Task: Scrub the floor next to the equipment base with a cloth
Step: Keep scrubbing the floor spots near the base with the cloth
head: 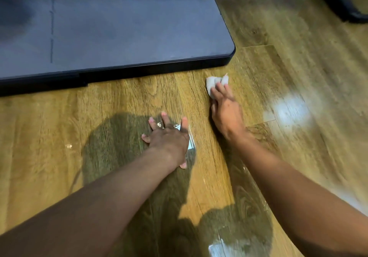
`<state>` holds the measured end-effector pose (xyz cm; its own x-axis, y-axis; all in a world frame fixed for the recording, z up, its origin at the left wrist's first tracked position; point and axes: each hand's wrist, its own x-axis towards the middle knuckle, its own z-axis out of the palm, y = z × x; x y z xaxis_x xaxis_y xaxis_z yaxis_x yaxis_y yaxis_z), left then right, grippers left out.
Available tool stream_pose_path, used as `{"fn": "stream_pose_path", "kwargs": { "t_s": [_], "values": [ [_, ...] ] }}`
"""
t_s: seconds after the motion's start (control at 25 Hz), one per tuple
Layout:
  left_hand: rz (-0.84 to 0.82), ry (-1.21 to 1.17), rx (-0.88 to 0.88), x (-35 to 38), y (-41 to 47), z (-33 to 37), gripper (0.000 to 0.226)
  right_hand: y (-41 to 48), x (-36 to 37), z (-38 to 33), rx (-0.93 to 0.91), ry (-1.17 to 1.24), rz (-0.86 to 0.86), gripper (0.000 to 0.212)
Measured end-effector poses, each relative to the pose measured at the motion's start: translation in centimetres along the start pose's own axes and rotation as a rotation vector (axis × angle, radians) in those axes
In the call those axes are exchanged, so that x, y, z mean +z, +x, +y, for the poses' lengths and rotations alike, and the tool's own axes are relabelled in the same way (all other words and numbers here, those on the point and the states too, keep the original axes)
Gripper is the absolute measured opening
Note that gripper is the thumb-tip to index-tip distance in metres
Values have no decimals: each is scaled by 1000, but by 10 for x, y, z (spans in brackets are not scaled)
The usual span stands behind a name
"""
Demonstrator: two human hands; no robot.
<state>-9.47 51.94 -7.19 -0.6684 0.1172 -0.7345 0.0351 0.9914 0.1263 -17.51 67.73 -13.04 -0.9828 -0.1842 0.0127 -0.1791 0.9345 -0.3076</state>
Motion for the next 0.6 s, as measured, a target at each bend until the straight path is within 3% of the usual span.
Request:
{"fn": "stream_pose_path", "kwargs": {
  "t_s": [0.12,0.36,0.6],
  "values": [
    [-18,-6,-11,-1,5,-1,124,-36,4,7,-79,0,-44,45],
    [28,84,-6,0,1,-4,128,25,-10,-28,18,-69,-77,49],
    [85,207,68,9,-2,-22,138,-130,-6,-3,-82,35,-79,50]
  ]
}}
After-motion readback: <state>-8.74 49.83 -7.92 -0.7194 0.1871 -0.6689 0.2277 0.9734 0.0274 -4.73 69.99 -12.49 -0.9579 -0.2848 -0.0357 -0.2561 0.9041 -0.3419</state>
